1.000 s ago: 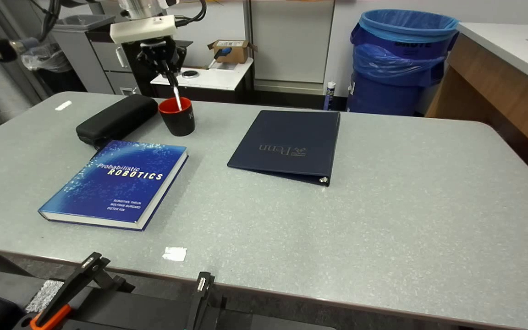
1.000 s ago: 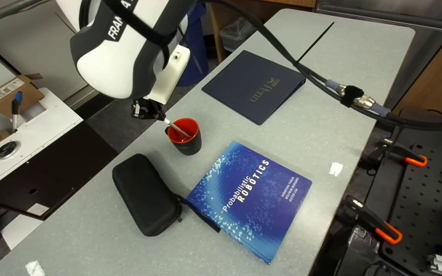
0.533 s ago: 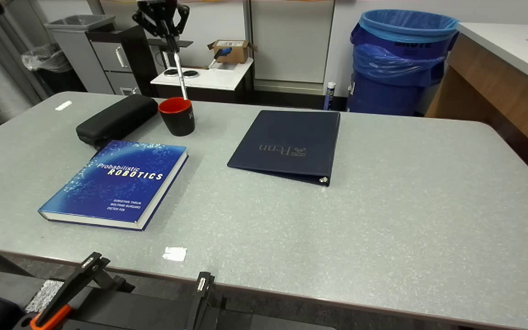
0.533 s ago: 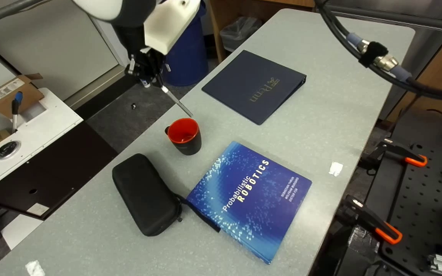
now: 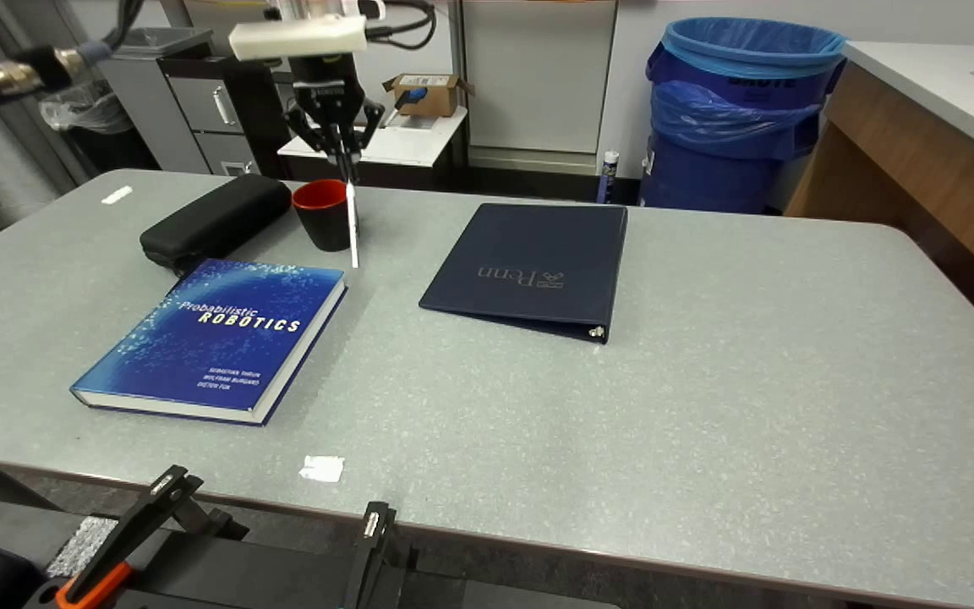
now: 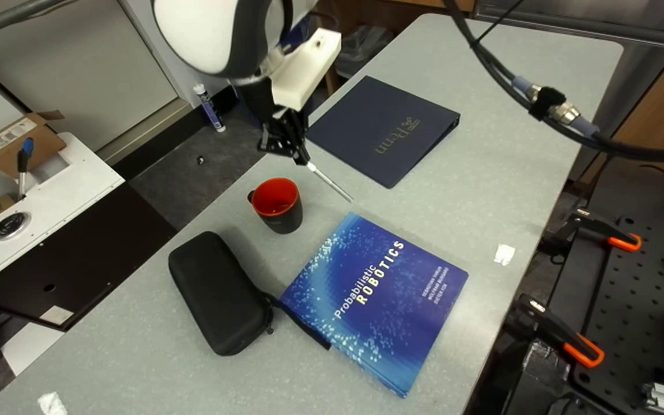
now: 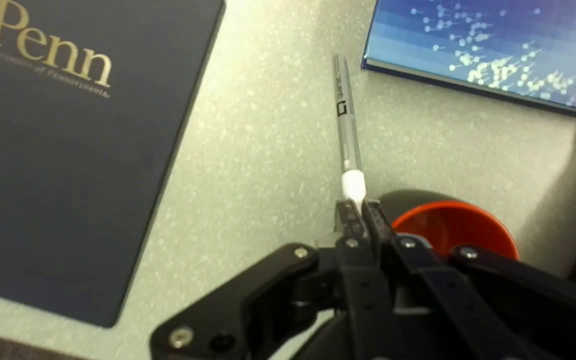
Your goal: Remove the pen from the mug and put it on the table
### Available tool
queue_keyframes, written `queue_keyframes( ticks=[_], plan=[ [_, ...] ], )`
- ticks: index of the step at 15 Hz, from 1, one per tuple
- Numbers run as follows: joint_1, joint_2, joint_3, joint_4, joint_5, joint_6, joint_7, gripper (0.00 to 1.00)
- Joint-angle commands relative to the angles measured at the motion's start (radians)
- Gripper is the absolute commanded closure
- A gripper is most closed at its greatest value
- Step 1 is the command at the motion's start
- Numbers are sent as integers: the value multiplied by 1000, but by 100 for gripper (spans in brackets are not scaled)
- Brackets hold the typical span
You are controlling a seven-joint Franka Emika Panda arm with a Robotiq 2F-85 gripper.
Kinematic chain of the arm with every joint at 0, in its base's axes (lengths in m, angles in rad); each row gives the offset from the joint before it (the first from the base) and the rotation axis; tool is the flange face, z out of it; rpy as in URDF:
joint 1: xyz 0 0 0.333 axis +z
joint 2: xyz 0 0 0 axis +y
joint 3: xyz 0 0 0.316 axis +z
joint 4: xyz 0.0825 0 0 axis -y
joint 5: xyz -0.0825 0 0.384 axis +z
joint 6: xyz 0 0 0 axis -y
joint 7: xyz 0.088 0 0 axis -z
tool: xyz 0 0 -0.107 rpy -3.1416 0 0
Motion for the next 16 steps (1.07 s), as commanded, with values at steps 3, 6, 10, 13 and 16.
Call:
queue_keyframes(
  ticks=[3,6,10,13,16],
  plan=[
    [51,194,-46,163,-58,-18,136,99],
    [62,193,-84,170,-73,-19,210,99],
    [70,198,-110,202,-86,-32,271,61],
    [67,202,-113,221,-82,-37,285,39],
    [62,201,-114,231,-78,-37,291,16]
  ],
)
